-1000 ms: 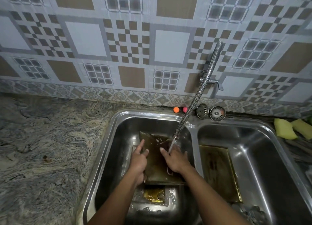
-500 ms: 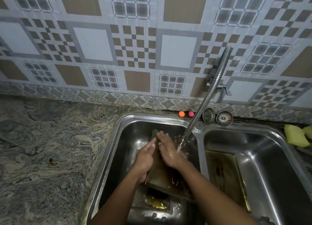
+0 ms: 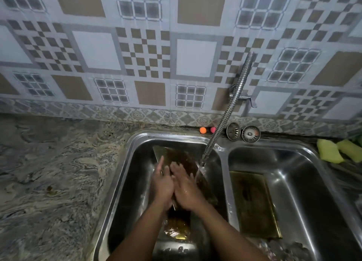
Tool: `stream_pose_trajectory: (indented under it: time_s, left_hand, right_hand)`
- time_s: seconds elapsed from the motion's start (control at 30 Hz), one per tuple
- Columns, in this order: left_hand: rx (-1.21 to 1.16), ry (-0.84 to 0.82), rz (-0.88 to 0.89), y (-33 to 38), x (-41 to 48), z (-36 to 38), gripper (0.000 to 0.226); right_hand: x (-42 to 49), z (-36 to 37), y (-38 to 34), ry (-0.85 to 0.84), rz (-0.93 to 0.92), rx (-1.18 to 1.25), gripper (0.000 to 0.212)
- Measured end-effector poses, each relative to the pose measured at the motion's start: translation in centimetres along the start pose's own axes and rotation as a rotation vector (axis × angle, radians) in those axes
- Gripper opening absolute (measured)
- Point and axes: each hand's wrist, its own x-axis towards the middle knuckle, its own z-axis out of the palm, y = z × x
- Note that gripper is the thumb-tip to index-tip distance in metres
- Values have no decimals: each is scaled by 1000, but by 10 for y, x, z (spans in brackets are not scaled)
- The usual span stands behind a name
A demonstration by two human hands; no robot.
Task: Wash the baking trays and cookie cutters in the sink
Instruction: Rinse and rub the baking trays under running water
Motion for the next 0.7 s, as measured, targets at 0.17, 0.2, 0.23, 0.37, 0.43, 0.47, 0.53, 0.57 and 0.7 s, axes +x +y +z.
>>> stream_pose_trajectory:
  time_s: [0.17,0.2,0.23,0.37,0.43,0.47,0.53,0.57,0.7]
  left_hand:
    - [-5,51,-14,5,9,-10,42]
    - [3,49,-24,4,8,-13,42]
    - [-4,33,-43,2,7,-15,43]
    - [-53,10,-127,-5,3,-17,42]
    - [-29,-30,-122,-3,5,-15,41]
    - [-13,-71,-112,-3,7,-14,41]
    - [11,-150,-107,-2,9,-11,40]
    - [11,-193,-105,-1,8,-11,39]
    - [140,-364,-28,-4,0,-11,37]
  right_hand:
    - [-20,-6,43,37,-60,125,49]
    - [-20,-11,53,3,46,173,48]
    - [-15,-15,62,-23,162,213,47]
    - [-1,-25,64,38,283,-49,53]
    - [-10,-23,43,-7,62,-151,56]
    - [-15,-21,37,-24,-54,-159,55]
    - [-11,-20,42,-37,-168,-148,54]
    - [-2,-20,49,-19,-129,-143,55]
    - [37,-38,58,122,373,-98,57]
